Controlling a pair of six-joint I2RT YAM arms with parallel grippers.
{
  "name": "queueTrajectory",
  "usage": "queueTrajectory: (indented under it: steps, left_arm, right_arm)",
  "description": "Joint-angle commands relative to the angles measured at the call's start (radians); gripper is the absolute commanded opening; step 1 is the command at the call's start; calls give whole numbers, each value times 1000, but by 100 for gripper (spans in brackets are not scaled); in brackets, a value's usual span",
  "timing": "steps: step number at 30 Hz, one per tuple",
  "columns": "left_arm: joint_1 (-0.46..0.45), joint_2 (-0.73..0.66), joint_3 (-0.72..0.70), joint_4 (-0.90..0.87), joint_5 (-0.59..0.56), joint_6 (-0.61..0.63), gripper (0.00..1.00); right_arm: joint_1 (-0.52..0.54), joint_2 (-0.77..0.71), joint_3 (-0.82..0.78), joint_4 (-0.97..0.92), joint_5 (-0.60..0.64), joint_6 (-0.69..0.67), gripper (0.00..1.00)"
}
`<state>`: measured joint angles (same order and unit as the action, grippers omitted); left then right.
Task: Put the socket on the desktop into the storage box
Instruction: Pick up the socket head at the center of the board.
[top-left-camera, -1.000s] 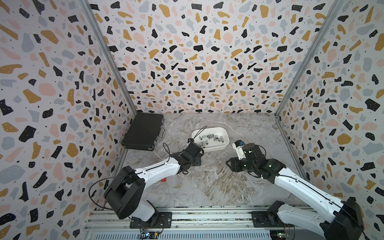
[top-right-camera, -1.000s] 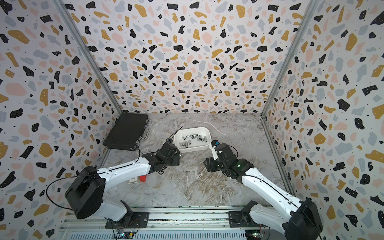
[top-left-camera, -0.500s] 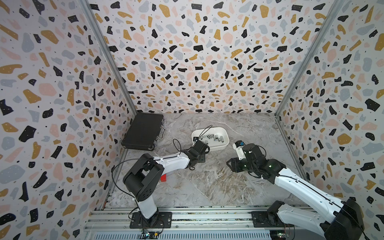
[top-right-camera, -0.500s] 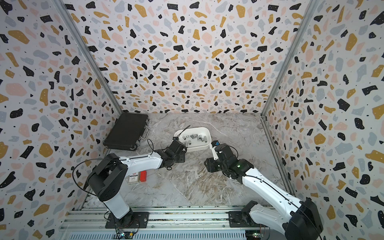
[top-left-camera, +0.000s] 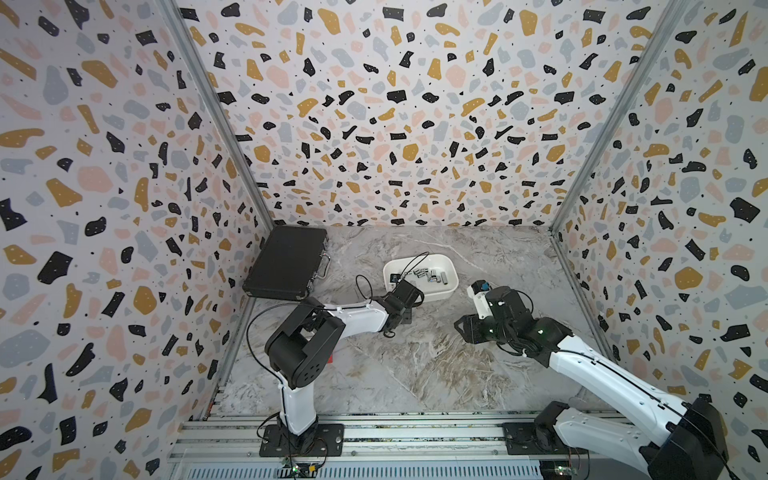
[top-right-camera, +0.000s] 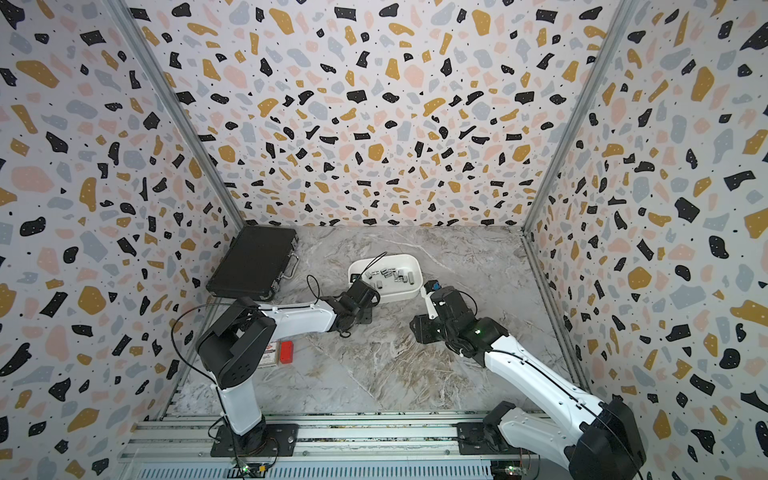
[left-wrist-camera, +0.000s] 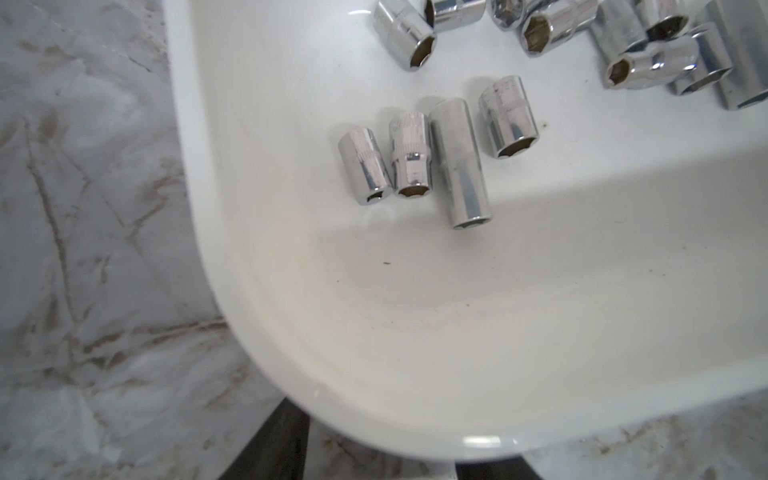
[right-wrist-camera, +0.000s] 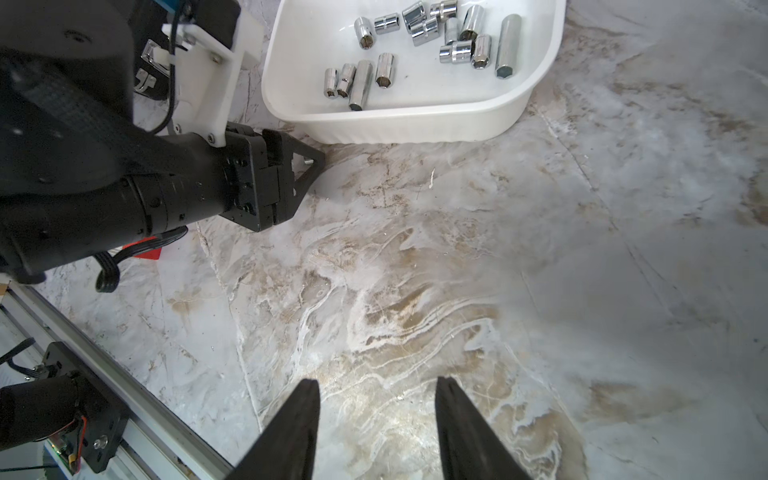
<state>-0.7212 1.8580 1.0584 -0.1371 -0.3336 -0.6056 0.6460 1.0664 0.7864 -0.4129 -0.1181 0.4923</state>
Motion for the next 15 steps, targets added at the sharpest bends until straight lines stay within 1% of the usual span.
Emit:
queueTrajectory:
  steps: [1, 9, 15]
  left_arm:
    - [-4, 15, 34, 5, -28, 4, 57]
    - [-3, 53, 57, 5, -25, 0, 54]
    - [-4, 65, 58, 2, -32, -3, 48]
  right_arm:
    - [-8, -7, 24, -24, 14, -11, 50]
    - [-17, -8, 20, -26, 16, -12, 50]
    - [-23, -19, 17, -29, 21, -11, 50]
